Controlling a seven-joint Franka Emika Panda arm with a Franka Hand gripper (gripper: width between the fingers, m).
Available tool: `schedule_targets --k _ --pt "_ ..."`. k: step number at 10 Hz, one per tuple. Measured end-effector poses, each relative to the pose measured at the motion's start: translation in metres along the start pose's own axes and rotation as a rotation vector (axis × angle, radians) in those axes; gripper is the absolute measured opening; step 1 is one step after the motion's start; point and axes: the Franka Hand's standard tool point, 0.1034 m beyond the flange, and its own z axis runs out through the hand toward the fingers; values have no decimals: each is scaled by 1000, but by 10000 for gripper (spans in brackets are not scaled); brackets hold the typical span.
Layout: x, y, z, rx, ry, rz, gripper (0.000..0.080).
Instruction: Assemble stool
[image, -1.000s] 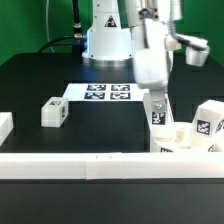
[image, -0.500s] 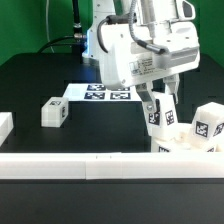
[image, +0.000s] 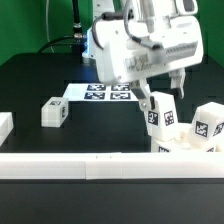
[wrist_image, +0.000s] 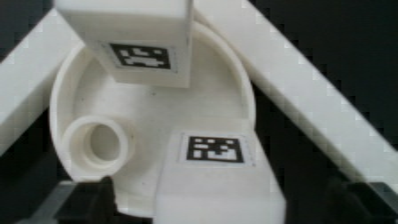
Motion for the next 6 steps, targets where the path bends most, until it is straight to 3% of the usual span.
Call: schedule_targets --k 2,6 --pt "-7 -2 -13 11 -19 -97 641" --pt "-4 0 -9 -1 -7 -394 649"
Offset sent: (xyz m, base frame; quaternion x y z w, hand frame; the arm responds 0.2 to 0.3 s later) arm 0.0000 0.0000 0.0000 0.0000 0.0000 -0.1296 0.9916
